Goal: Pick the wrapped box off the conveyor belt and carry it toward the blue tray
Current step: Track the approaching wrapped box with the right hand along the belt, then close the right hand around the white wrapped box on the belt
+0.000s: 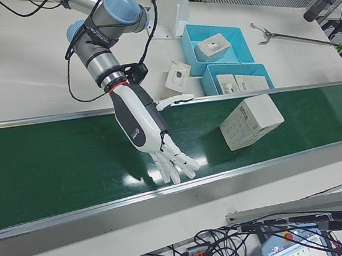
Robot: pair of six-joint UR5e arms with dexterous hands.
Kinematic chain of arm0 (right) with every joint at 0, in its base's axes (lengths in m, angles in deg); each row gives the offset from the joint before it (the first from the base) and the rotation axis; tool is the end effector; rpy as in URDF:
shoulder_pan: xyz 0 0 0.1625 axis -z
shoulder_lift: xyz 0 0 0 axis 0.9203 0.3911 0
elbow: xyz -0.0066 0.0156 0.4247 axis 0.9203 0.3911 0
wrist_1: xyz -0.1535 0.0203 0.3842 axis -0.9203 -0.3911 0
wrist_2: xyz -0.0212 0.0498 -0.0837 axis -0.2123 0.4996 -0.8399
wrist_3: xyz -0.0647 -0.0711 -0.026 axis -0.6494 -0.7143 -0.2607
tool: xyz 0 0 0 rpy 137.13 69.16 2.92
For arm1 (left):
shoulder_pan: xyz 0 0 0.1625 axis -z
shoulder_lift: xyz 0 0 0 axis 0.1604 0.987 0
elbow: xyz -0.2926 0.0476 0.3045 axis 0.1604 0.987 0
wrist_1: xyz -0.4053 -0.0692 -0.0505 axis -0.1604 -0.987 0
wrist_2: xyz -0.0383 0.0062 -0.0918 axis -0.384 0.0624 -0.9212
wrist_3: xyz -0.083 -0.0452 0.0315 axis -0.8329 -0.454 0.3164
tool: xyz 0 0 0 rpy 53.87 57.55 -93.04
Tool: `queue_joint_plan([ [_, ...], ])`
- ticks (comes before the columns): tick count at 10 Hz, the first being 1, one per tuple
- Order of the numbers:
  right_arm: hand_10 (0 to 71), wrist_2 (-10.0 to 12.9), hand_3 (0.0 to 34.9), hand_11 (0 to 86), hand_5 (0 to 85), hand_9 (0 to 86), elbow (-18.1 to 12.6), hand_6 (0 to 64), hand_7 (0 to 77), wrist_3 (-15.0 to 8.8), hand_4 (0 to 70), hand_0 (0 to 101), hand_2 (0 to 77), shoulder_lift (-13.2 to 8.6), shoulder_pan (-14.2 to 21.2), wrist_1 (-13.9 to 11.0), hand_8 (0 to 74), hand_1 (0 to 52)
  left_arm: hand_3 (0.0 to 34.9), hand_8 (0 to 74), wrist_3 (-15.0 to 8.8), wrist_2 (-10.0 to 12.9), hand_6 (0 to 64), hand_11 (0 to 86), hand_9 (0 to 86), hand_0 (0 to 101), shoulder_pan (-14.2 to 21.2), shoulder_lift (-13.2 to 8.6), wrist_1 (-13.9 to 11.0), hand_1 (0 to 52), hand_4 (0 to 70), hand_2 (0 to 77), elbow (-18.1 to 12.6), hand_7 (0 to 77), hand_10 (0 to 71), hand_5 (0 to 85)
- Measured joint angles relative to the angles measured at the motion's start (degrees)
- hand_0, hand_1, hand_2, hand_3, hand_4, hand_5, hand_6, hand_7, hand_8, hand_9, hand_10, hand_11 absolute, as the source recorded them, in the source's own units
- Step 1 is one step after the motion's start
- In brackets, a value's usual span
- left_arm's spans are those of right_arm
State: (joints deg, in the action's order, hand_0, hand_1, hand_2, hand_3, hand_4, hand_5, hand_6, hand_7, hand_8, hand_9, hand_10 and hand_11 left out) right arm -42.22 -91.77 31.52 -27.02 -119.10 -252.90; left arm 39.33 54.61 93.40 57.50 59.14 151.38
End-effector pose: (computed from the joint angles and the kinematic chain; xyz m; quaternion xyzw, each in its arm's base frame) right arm -0.2503 -0.5920 0.3551 -0.0560 -0.7767 0.6081 0.1541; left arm -0.2171 -0.5080 0.5434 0.1074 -0.6541 0.7479 0.0362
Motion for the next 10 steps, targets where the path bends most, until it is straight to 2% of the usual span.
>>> queue_joint_plan([
  [1,0.0,0.00,8.2,1.1,13.6,1.6,0.13,0.0,2.2,0.00,1.1,43,14.2,-0.01,0.16,0.01,0.5,10.9,0.0,0.0,0.00,0.00,0.0,0.0,0.0,0,0.00,0.00,0.00,0.0,0.0,0.5,0.00,0.5,0.5,1.1],
  [4,0.0,0.07,8.1,1.1,13.1,1.6,0.31,0.0,2.2,-0.05,1.1,43,14.2,-0.04,0.57,0.02,0.5,10.9,0.0,0.0,0.00,0.00,0.0,0.0,0.0,0,0.00,0.00,0.00,0.0,0.0,0.5,0.00,0.0,0.0,1.1],
  [6,0.0,0.08,11.2,1.1,13.1,1.6,0.78,0.0,2.2,-0.08,1.1,42,14.2,-0.10,0.81,0.29,0.5,10.4,0.0,0.0,0.00,0.00,0.0,0.0,0.0,0,0.00,0.00,0.00,0.0,0.0,1.1,0.00,0.0,0.5,1.1],
  [10,0.0,0.11,11.1,1.1,13.6,1.6,1.26,0.0,2.2,-0.17,0.5,42,14.2,-0.22,1.04,0.70,0.5,10.4,0.0,0.0,0.00,0.00,0.0,0.0,0.0,0,0.00,0.00,0.00,0.0,0.0,0.5,0.00,0.0,0.0,1.1],
])
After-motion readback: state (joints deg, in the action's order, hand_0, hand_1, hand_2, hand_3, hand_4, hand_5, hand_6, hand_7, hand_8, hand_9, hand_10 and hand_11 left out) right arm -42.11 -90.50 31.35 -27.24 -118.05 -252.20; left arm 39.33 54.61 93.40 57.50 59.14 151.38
